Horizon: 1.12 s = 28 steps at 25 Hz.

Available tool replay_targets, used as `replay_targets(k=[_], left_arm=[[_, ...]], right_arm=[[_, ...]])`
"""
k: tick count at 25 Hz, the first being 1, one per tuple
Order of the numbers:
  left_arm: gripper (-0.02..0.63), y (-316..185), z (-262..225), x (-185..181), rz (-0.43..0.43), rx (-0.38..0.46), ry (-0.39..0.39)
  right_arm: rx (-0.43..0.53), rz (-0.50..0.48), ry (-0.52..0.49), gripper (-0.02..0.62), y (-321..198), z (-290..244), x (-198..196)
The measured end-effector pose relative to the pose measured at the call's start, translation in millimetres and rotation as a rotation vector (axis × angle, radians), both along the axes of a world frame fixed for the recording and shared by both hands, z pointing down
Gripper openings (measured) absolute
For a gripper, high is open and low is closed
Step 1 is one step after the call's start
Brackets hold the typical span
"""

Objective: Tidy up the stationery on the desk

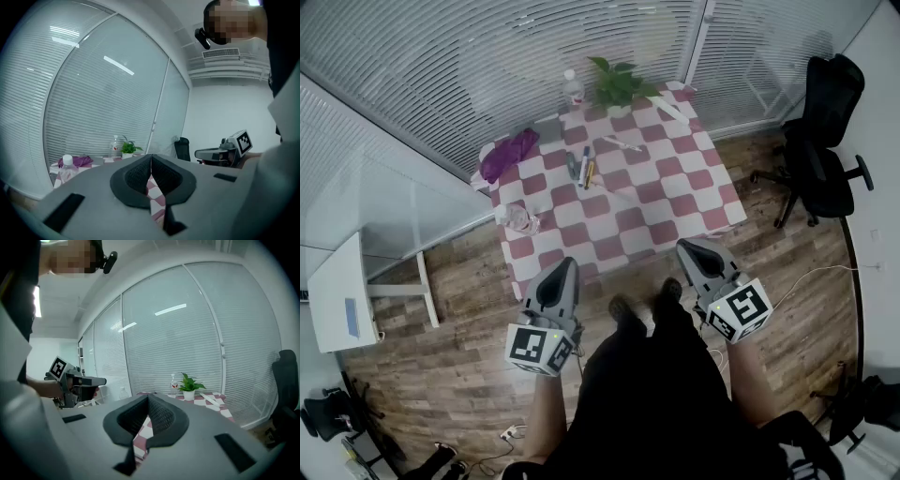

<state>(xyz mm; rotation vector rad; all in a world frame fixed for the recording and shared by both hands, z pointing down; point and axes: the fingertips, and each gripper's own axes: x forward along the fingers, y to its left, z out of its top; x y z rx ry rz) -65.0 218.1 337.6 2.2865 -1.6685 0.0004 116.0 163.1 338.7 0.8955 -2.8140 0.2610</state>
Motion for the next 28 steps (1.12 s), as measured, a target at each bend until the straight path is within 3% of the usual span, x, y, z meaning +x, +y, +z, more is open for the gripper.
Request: replay_targets(k=[8,14,28], left_arm=[[0.032,3,-6,-3,0.0,0.004,0.007],[0.032,3,-3,-3,0.003,-0.002,0.029],[0.032,-39,4,3,-0.034,-0.031,0.021]], right_arm=[[0.007,0.011,0.0,0.02,4,0,-6],[0.009,0.035,-0.056,0.02,1,-9,-7],[-0.018,-0.056,-0.056,0.02,-48,8,-26]])
